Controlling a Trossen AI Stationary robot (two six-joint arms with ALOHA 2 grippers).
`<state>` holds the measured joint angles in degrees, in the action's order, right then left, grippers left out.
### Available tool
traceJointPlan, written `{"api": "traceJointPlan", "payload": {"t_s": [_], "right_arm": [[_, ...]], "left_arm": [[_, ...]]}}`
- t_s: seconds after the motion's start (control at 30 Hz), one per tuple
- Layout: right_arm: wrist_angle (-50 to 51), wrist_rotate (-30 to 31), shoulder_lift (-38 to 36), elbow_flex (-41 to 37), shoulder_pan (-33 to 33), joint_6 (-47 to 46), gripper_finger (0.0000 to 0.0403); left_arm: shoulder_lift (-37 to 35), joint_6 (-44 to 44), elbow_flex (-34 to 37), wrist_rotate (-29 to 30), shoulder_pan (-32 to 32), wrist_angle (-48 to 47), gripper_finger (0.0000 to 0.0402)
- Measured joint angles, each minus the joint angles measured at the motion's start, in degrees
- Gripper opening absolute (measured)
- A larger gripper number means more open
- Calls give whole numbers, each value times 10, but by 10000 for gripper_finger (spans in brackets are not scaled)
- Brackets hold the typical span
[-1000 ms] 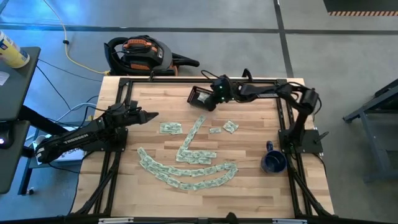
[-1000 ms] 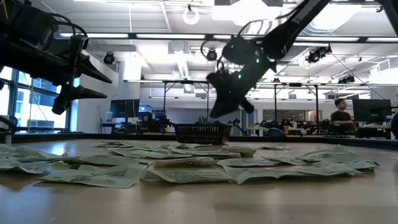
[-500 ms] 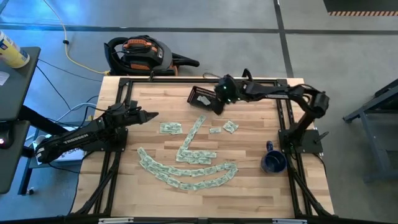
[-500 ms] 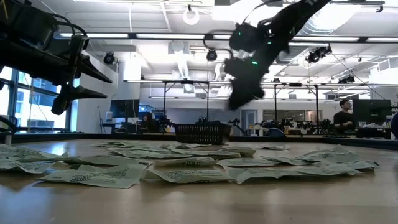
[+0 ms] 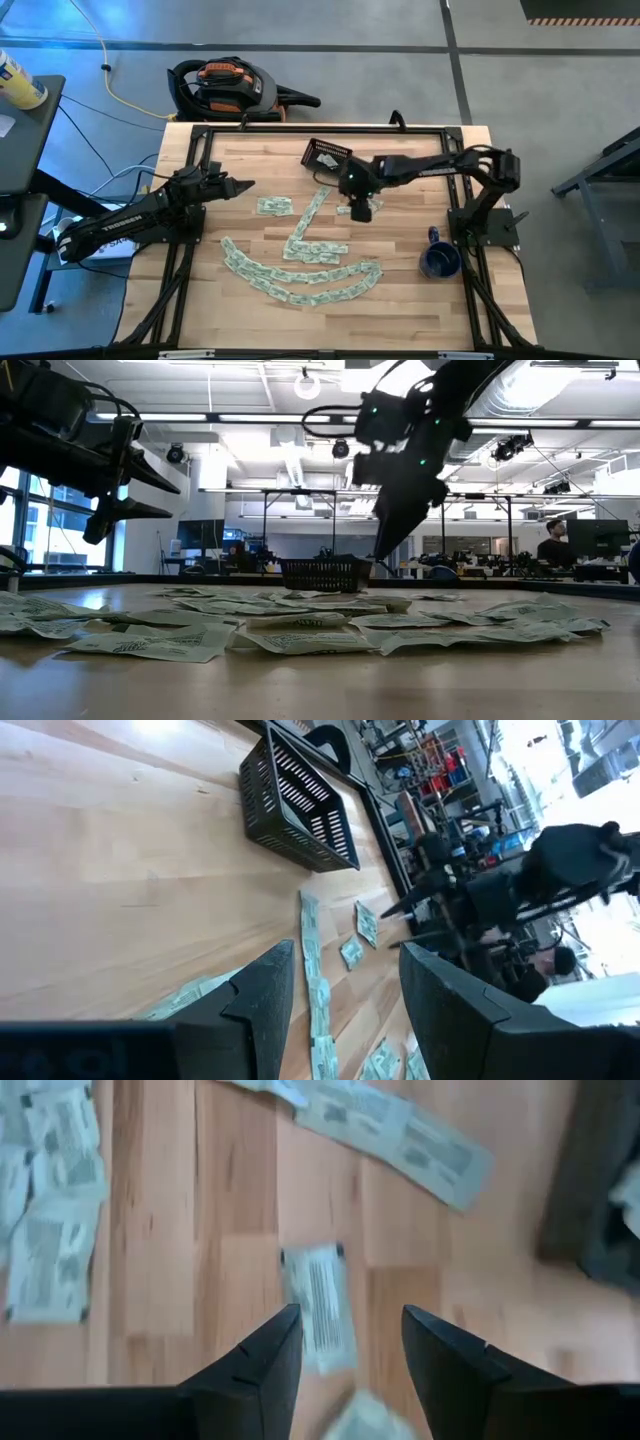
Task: Pick and place Stevia / Truvia into bins
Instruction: Put the stevia packet into the black bin
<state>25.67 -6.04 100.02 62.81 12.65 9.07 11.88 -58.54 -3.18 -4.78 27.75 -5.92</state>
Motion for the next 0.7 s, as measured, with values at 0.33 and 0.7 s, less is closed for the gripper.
{"api": "traceJointPlan", "payload": {"t_s": [0.33,0.7], "right_arm": [[-15,11,62,0,-16,-31,173],[-12,-1,92,3,-15,-89,107]], "left_arm": [[0,-2,0,-4,0,0,216],[0,-2,0,-7,0,0,216]]}}
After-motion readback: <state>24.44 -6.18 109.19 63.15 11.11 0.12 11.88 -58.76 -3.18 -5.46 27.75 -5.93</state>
